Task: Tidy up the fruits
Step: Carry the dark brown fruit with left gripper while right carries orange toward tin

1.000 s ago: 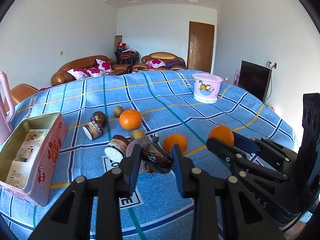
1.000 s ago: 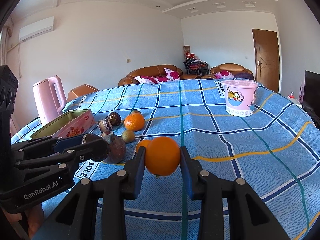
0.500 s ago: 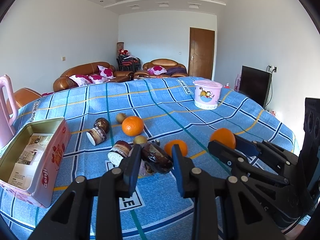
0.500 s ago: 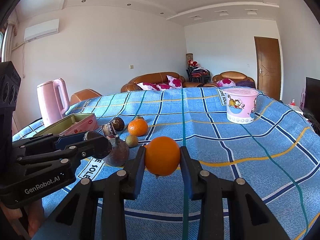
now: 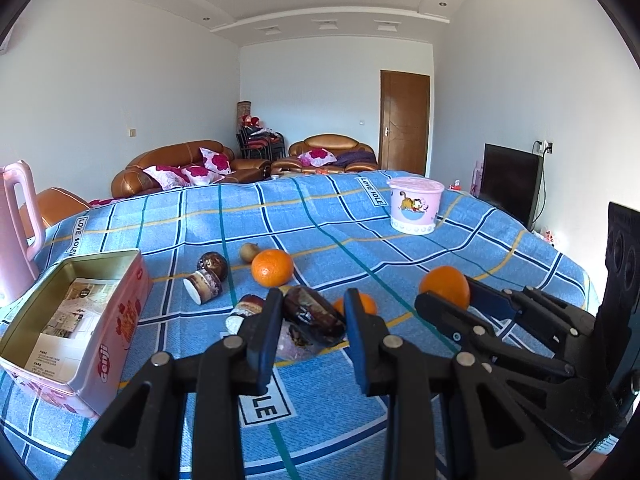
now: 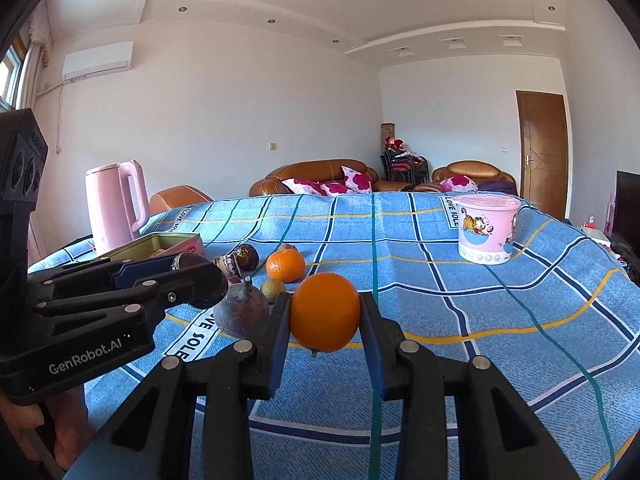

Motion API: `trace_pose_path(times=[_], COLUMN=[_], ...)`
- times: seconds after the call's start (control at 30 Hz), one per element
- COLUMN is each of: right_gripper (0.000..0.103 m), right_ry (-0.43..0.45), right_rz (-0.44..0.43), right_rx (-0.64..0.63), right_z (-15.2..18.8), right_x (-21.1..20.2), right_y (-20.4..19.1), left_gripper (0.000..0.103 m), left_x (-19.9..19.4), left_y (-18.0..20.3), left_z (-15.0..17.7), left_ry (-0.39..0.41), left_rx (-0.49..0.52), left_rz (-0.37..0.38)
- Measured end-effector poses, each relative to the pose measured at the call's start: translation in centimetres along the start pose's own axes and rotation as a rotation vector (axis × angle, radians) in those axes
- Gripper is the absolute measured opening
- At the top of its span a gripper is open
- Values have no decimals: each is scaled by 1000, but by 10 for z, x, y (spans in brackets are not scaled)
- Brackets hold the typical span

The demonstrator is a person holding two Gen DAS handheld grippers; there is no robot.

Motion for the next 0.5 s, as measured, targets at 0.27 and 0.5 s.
trace_pose_path(times=[0.27,0.5], right_gripper=[36,36], right_ry=[-17,9], right_rz=[-14,-82], right_rx=[-53,-114], right_z=[-14,-53], right_x=[0,0], right_y=[-19,-56], left_gripper=[33,33], left_x=[-11,-26], left_y=[-31,-70], left_z=[-7,-14], left_ry=[-9,-4], left_rx=[-50,-72], left_rz=[-32,-123])
Point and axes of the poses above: each gripper's, at about its wrist camera, not at the fingertips, and x roughly the way its jaws point, y to its right, z to its underside, the point moved 5 cm from there along x, roughly the way its jaws point, and after that the axes turned 9 degrees about z, right-handed, at the moved point
